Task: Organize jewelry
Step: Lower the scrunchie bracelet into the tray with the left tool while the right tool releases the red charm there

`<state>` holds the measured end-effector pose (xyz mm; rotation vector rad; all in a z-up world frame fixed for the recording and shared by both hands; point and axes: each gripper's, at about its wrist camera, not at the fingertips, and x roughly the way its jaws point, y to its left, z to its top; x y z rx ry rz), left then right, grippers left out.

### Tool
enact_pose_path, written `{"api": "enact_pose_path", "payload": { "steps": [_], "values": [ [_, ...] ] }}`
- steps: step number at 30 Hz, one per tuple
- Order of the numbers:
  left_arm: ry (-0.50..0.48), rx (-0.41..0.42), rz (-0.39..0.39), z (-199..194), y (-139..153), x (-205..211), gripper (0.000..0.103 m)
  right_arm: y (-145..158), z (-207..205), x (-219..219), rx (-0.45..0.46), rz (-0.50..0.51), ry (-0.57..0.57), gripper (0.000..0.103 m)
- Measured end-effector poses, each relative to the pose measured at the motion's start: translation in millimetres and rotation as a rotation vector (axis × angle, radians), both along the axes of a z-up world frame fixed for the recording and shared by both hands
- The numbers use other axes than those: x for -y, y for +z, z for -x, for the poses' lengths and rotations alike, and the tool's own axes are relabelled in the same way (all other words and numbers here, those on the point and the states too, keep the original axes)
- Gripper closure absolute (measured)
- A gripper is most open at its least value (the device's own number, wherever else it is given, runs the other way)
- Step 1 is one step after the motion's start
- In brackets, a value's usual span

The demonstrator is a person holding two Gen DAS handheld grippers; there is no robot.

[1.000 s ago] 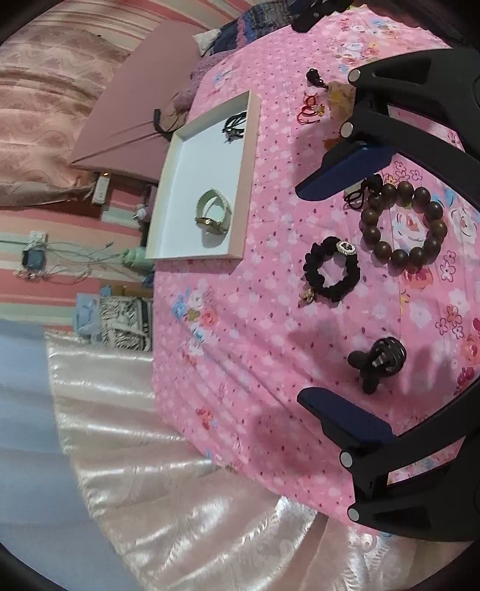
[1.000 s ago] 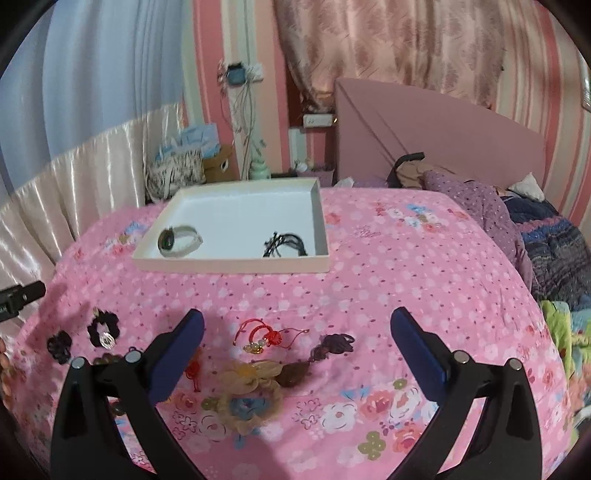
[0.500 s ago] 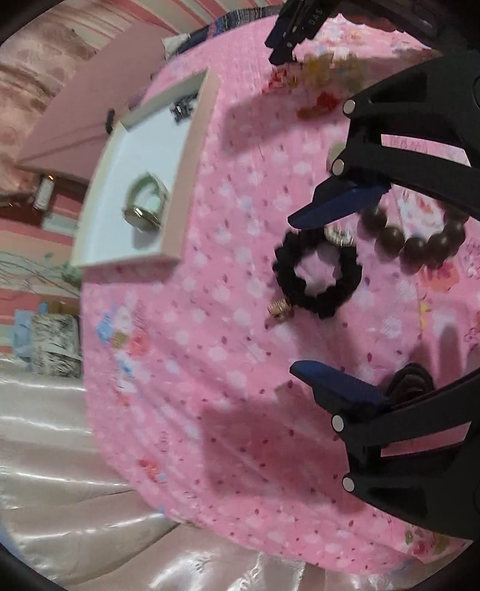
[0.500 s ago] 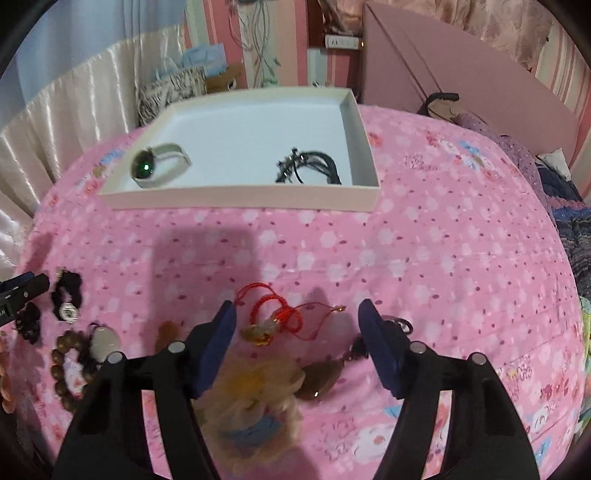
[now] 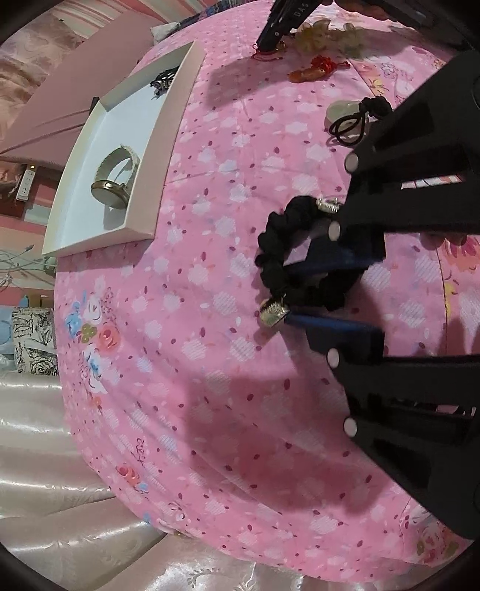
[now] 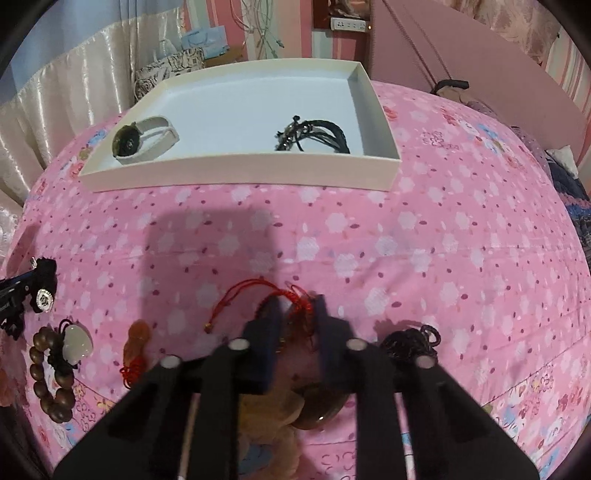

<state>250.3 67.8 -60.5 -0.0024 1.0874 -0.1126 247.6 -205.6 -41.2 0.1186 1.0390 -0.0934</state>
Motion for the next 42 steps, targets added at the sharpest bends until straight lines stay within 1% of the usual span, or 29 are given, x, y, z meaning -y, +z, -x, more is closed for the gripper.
{"api": "enact_pose_path", "payload": {
  "steps": [2, 3, 6, 9, 11, 15, 20, 24, 26, 29, 33, 36, 38, 42],
  "values": [
    [0.001, 0.005, -0.005, 0, 0, 1, 0.091, 0, 1, 2, 0.006, -0.009, 0.003, 0.093],
    [0.000, 0.006, -0.005, 0, 1, 2, 0.095, 1, 2, 2, 0.010, -0.013, 0.004, 0.097],
    [-0.002, 0.014, 0.016, 1, 4, 3, 0.096, 6, 6, 5, 0.026, -0.022, 0.005, 0.097],
    [-0.025, 0.050, 0.020, 5, 15, 12, 0.096, 16, 9, 7, 0.057, -0.012, 0.004, 0.097],
    [-0.047, 0.078, 0.038, 7, 25, 19, 0.096, 24, 9, 9, 0.077, -0.014, 0.006, 0.097],
    [-0.079, 0.105, 0.064, 4, 45, 32, 0.096, 42, 6, 14, 0.119, -0.009, 0.012, 0.097],
    [-0.113, 0.121, 0.101, -19, 71, 60, 0.096, 73, -11, 21, 0.189, -0.004, 0.011, 0.098],
    [-0.129, 0.167, 0.100, -35, 94, 76, 0.096, 99, -30, 25, 0.240, 0.000, 0.017, 0.098],
    [-0.137, 0.169, 0.122, -53, 103, 84, 0.096, 111, -45, 25, 0.260, 0.004, 0.018, 0.098],
    [-0.130, 0.180, 0.122, -82, 110, 95, 0.096, 123, -70, 24, 0.274, 0.006, 0.022, 0.098],
    [-0.113, 0.200, 0.094, -121, 114, 106, 0.096, 125, -102, 24, 0.279, 0.024, 0.016, 0.098],
    [-0.102, 0.211, 0.068, -155, 109, 113, 0.096, 118, -128, 26, 0.271, 0.034, 0.002, 0.098],
    [-0.096, 0.199, 0.051, -173, 101, 117, 0.096, 109, -146, 30, 0.258, 0.037, -0.009, 0.098],
    [-0.089, 0.161, 0.015, -204, 80, 118, 0.096, 82, -178, 35, 0.210, 0.059, -0.023, 0.098]
  ]
}}
